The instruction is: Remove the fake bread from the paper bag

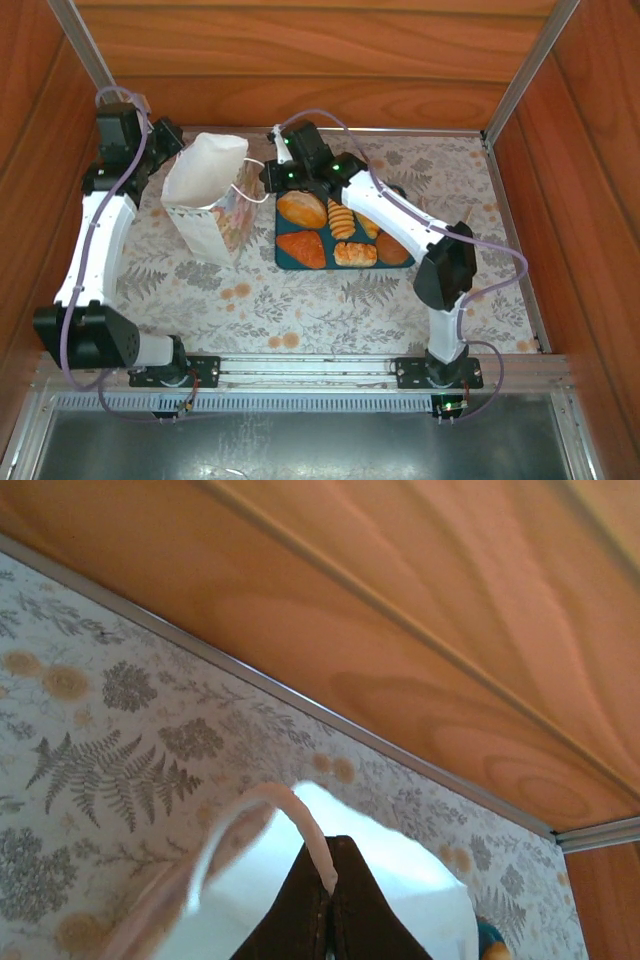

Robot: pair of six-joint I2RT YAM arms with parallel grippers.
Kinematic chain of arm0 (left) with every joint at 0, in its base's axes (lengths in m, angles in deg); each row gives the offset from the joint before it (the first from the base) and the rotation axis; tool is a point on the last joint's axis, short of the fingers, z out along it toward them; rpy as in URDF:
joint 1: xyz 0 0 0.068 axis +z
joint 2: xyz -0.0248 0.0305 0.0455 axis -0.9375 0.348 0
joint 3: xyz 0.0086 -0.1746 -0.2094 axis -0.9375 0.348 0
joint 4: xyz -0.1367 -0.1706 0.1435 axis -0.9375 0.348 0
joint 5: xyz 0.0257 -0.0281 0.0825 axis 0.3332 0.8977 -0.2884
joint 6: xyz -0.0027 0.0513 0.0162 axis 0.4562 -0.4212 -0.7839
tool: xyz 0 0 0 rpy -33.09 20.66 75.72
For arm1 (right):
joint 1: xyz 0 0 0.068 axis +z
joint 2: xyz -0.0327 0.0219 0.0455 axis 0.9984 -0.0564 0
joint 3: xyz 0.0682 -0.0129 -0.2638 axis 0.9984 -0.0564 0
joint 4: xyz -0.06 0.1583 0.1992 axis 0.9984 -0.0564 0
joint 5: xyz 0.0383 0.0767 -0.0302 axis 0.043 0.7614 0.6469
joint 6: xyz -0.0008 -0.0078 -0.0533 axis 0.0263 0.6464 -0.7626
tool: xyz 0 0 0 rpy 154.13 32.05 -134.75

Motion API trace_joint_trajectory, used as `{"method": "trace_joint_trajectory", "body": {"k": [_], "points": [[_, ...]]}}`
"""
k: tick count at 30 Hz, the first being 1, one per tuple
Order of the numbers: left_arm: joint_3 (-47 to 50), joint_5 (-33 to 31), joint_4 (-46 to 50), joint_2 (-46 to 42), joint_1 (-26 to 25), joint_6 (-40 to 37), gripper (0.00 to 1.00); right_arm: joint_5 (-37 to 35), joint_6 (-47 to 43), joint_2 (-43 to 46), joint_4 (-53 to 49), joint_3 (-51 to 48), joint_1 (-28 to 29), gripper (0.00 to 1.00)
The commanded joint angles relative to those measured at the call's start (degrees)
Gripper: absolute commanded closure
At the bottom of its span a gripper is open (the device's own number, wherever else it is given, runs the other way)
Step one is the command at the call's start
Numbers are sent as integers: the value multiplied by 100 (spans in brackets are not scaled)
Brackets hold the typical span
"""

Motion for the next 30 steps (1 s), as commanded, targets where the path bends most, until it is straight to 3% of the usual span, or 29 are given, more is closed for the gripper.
{"method": "trace_joint_trajectory", "body": {"k": [1, 9, 12, 13, 15, 19, 22, 26, 28, 30], "points": [[-393, 264, -325, 322, 105, -82, 100, 223, -292, -240, -314, 592, -180, 94], [-1169, 588, -361, 1124, 148, -55, 100, 394, -372, -1001, -737, 1912, -507, 94], [-1287, 657, -352, 1288, 157, -13, 100, 487, -370, -1106, -779, 1995, -568, 88], [-1300, 722, -350, 1308, 160, -2, 96, 510, -382, -1102, -798, 1981, -587, 83], [-1283, 822, -349, 1297, 156, 17, 75, 491, -435, -1070, -915, 1989, -617, 71], [-1157, 877, -323, 1068, 156, -24, 51, 263, -719, -775, -1169, 1927, -635, 48], [-1020, 887, -292, 768, 157, -71, 39, -97, -956, -398, -1353, 1772, -632, 34], [-786, 921, -231, 284, 158, -131, 24, -524, -1294, 277, -1358, 1274, -636, 22], [-686, 957, -128, 37, 162, -165, 9, -746, -1378, 699, -1179, 838, -633, 18], [-543, 888, -55, -216, 161, -197, 0, -927, -1438, 1132, -934, 361, -636, 17]]}}
